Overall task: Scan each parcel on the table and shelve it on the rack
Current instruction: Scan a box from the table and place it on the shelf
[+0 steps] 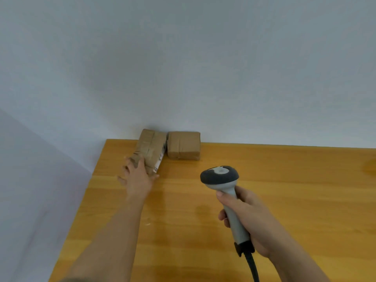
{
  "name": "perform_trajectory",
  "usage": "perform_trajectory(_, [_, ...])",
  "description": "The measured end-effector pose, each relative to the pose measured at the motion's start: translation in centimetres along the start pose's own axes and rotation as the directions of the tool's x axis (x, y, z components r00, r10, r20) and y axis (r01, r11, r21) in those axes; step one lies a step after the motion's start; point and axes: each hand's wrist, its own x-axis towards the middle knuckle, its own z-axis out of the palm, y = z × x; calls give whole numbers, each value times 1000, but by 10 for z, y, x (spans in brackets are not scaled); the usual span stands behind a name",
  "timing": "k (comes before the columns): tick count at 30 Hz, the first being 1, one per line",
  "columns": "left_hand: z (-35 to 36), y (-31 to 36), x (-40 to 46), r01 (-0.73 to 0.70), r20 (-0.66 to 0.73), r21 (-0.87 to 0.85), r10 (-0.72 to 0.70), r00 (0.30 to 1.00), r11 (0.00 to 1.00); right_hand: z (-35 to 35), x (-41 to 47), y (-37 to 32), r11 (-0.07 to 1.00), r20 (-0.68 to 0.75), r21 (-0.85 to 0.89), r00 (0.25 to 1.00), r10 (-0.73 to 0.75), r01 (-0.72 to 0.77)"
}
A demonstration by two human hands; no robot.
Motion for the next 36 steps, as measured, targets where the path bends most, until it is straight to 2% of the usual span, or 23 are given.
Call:
perform_trajectory(2, [5,-1,1,-39,-102,40,43,994,998,-6,7,3,1000,8,-4,1000,4,-4])
perform_trajectory(4, [8,-3,-7,-59,-108,21,61,992,998,-10,11,8,1000,-2,2,1000,15,-15])
perform_trajectory(7, [11,-8,-29,-75,-82,-82,68,994,994,-9,9,9,999,4,29,999,41,-41])
perform_trajectory(9, [7,-8,-46,-56,-90,-244,35,995,968,-10,5,6,998,16,43,999,45,-46])
perform_trajectory(10, [4,-6,-57,-14,-73,-389,-16,997,921,-10,3,4,997,22,56,999,43,-44])
perform_trajectory(11, [4,-6,-67,64,-18,-568,-90,996,820,-11,2,2,997,29,69,999,40,-42])
perform_trajectory(12, [4,-3,-79,162,75,-728,-159,985,666,-12,0,-1,996,38,80,999,37,-40])
perform_trajectory(13, [5,-1,-92,265,178,-819,-213,961,509,-13,-2,-3,995,50,88,998,36,-41])
perform_trajectory(14, [8,0,-105,340,256,-851,-249,934,401,-13,-5,-5,995,62,93,997,37,-43])
perform_trajectory(15, [14,-2,-114,397,319,-854,-264,910,335,-12,-7,-7,995,73,93,997,39,-46])
perform_trajectory(17, [26,-5,-133,478,413,-841,-270,870,254,-10,-11,-10,995,87,87,995,43,-50])
perform_trajectory(24, [37,-10,-159,601,549,-764,-253,797,235,0,-22,-11,998,151,53,988,22,-30])
perform_trajectory(28, [44,-17,-160,644,613,-745,-202,764,173,1,-29,-10,999,184,36,983,0,-7])
perform_trajectory(36, [50,-19,-160,642,607,-755,-229,761,133,-3,-39,-17,998,242,-33,969,-49,59])
